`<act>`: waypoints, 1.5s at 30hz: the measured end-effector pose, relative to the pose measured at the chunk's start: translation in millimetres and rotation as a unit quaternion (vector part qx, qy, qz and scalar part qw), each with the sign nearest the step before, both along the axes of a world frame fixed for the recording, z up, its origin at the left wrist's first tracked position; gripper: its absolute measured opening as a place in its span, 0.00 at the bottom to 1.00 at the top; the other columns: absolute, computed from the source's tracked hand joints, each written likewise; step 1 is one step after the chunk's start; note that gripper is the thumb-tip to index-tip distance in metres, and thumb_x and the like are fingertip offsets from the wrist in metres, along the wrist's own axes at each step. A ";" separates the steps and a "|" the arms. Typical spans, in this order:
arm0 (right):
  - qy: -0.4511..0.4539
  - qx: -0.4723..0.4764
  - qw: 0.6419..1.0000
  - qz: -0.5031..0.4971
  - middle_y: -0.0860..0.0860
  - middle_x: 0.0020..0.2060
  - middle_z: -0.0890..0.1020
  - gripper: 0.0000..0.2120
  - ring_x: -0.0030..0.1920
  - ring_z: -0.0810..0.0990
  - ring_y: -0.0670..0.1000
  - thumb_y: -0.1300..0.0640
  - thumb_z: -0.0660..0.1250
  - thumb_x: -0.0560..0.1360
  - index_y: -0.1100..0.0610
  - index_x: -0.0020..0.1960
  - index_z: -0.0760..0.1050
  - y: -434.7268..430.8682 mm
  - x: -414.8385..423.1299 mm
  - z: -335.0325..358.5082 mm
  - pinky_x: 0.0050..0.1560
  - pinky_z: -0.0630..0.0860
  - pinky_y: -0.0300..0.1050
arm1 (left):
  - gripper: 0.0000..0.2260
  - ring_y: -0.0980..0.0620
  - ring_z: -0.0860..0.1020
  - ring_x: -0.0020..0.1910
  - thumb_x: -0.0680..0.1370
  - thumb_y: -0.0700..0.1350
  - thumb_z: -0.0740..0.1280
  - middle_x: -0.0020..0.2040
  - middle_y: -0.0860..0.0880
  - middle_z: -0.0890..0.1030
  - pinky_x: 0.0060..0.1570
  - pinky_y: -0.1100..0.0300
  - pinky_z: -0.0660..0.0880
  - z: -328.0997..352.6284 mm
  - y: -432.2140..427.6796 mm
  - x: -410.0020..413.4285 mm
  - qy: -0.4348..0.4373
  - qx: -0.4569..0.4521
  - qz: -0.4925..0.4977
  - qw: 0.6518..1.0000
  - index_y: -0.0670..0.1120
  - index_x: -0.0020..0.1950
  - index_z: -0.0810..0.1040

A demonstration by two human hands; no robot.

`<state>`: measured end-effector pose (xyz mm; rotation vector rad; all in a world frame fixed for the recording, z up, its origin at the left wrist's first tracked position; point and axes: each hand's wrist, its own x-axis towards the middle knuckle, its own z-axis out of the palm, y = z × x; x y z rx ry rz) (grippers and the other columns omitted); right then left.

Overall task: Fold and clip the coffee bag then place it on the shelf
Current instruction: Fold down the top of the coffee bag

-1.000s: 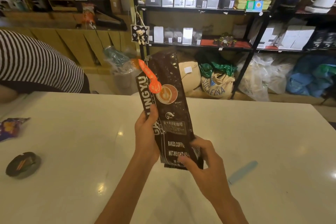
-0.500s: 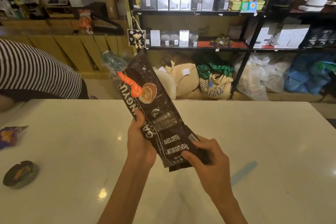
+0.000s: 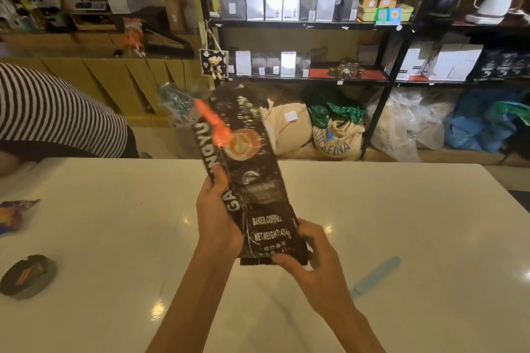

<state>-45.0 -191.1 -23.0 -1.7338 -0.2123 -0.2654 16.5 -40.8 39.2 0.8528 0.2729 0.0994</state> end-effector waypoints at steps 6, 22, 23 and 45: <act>0.066 0.116 0.990 -0.048 0.43 0.41 0.84 0.08 0.44 0.84 0.44 0.52 0.69 0.73 0.56 0.43 0.75 -7.1 3.7 -2.9 0.35 0.81 0.38 | 0.11 0.47 0.83 0.55 0.80 0.49 0.64 0.55 0.48 0.85 0.53 0.48 0.81 2.2 -9.7 -7.7 -0.051 0.190 -0.077 0.977 0.49 0.61 0.76; 0.082 0.190 0.961 -0.185 0.51 0.45 0.85 0.16 0.41 0.86 0.48 0.45 0.65 0.72 0.56 0.52 0.73 10.0 20.7 6.2 0.40 0.83 0.47 | 0.22 0.60 0.82 0.53 0.79 0.45 0.67 0.51 0.70 0.79 0.47 0.62 0.82 -31.8 -21.4 -29.2 -0.102 0.361 -0.085 0.923 0.65 0.64 0.63; 0.078 0.192 0.959 -0.192 0.51 0.45 0.85 0.16 0.41 0.86 0.48 0.45 0.65 0.71 0.55 0.52 0.72 10.5 21.2 6.7 0.40 0.83 0.46 | 0.20 0.61 0.82 0.53 0.79 0.44 0.67 0.51 0.70 0.79 0.47 0.63 0.81 -33.8 -20.8 -29.1 -0.106 0.372 -0.082 0.918 0.63 0.63 0.64; 0.051 0.159 0.984 -0.054 0.50 0.57 0.82 0.24 0.55 0.84 0.54 0.64 0.63 0.79 0.41 0.66 0.65 -44.2 17.4 18.8 0.49 0.83 0.48 | 0.17 0.49 0.83 0.54 0.79 0.35 0.66 0.55 0.46 0.82 0.46 0.57 0.81 -46.9 -53.5 -18.2 -0.106 0.254 -0.151 0.949 0.48 0.63 0.66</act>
